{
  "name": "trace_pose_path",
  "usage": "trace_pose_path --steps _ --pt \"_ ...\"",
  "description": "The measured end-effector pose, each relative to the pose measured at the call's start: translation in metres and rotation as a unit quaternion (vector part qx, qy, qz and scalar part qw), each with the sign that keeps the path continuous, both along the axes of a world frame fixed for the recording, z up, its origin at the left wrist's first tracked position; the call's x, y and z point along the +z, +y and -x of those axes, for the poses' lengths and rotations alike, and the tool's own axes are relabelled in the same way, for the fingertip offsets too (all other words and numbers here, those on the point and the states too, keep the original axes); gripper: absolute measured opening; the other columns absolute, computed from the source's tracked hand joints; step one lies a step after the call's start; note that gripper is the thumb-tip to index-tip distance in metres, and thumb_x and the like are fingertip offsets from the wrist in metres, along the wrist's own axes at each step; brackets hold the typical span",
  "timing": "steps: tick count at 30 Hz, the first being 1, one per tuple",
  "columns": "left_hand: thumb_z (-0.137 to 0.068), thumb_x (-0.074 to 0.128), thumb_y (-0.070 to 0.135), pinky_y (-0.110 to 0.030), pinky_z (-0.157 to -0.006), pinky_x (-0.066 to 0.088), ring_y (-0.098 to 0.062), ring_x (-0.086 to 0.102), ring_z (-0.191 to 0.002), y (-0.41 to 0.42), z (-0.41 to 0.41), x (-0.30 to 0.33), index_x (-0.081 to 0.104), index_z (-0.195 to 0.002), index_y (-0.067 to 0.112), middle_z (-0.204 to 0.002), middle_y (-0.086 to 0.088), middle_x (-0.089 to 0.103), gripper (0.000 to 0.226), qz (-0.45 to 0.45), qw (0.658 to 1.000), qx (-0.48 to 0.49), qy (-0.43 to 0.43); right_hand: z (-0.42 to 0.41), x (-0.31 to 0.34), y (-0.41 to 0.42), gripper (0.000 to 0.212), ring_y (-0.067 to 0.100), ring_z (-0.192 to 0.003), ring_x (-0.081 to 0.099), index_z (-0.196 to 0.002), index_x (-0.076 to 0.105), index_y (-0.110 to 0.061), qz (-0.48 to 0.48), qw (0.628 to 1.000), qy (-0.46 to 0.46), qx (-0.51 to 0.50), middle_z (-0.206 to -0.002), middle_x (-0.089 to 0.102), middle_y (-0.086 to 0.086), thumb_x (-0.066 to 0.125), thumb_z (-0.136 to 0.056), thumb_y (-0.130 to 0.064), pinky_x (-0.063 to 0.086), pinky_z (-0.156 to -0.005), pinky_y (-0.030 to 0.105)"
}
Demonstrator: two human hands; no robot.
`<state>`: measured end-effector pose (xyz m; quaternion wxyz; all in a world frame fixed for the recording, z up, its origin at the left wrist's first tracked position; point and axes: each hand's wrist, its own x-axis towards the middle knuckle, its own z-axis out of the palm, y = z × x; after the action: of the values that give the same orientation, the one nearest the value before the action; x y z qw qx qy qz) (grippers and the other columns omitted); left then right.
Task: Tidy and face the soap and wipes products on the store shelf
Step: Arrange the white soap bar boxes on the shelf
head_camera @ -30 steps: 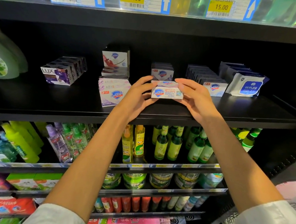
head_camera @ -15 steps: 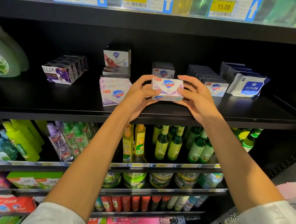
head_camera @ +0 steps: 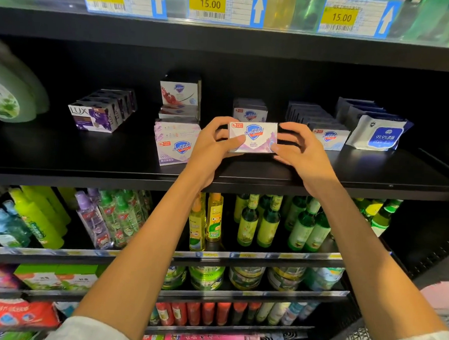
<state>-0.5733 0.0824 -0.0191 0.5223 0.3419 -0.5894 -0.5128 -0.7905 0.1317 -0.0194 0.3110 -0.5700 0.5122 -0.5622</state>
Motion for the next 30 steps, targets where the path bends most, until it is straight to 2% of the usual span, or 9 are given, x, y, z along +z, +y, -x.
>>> trace_pose_path --steps 5,11,14,17,20,25,30 --pt "-0.095 0.074 0.006 -0.036 -0.087 0.063 -0.018 0.067 -0.121 0.004 -0.001 0.000 0.060 -0.133 0.016 -0.128 -0.003 0.070 0.042 0.067 0.997 0.041 0.004 0.002 -0.012 0.007 0.033 0.001 -0.113 0.067 -0.123 0.064 -0.029 -0.007 0.989 0.150 -0.001 -0.119 0.071 -0.010 0.078 -0.093 -0.030 0.051 -0.111 0.038" --pt "-0.094 0.074 0.003 -0.034 -0.087 0.063 -0.010 0.066 -0.121 0.017 -0.012 0.014 0.060 -0.132 0.011 -0.128 -0.001 0.067 0.041 0.172 0.982 0.080 -0.023 0.001 -0.012 0.008 0.052 0.001 -0.127 0.058 -0.132 0.066 -0.034 -0.034 0.964 0.264 0.000 -0.132 0.066 -0.018 0.078 -0.086 -0.055 0.044 -0.115 0.033" --pt "-0.092 0.075 0.002 -0.032 -0.086 0.063 -0.009 0.068 -0.116 0.016 -0.034 0.034 0.062 -0.127 0.013 -0.124 0.000 0.068 0.039 0.199 0.975 0.095 -0.023 -0.002 -0.009 0.012 0.054 -0.001 -0.129 0.052 -0.133 0.067 -0.036 -0.035 0.942 0.331 0.031 -0.140 0.060 -0.021 0.077 -0.084 -0.058 0.039 -0.113 0.028" --pt "-0.089 0.079 0.001 -0.036 -0.086 0.063 -0.017 0.073 -0.112 0.006 -0.065 0.053 0.064 -0.122 0.018 -0.120 -0.007 0.073 0.040 0.182 0.977 0.105 -0.023 -0.002 -0.009 0.010 0.057 0.002 -0.133 0.050 -0.133 0.068 -0.036 -0.045 0.926 0.370 0.052 -0.145 0.057 -0.019 0.079 -0.082 -0.060 0.039 -0.115 0.030" --pt "-0.085 0.081 -0.002 -0.036 -0.089 0.063 -0.018 0.075 -0.107 -0.009 -0.096 0.060 0.066 -0.121 0.019 -0.115 -0.006 0.077 0.044 0.153 0.980 0.121 -0.032 -0.001 -0.009 0.009 0.058 0.003 -0.139 0.046 -0.133 0.068 -0.038 -0.045 0.916 0.396 0.054 -0.148 0.056 -0.019 0.076 -0.082 -0.064 0.037 -0.118 0.033" --pt "-0.086 0.082 0.003 -0.032 -0.090 0.062 -0.011 0.073 -0.110 -0.041 -0.128 0.055 0.065 -0.122 0.020 -0.118 0.002 0.075 0.043 0.136 0.973 0.152 -0.108 -0.002 -0.009 0.009 0.071 0.003 -0.141 0.045 -0.132 0.067 -0.040 -0.043 0.914 0.399 0.056 -0.147 0.056 -0.020 0.067 -0.072 -0.078 0.037 -0.120 0.036" --pt "-0.087 0.081 0.003 -0.027 -0.086 0.063 -0.009 0.071 -0.109 -0.061 -0.134 0.047 0.061 -0.122 0.022 -0.118 0.005 0.071 0.044 0.123 0.964 0.167 -0.164 -0.001 -0.009 0.008 0.065 0.004 -0.139 0.046 -0.132 0.067 -0.040 -0.046 0.916 0.395 0.052 -0.147 0.056 -0.021 0.072 -0.076 -0.073 0.038 -0.120 0.038"
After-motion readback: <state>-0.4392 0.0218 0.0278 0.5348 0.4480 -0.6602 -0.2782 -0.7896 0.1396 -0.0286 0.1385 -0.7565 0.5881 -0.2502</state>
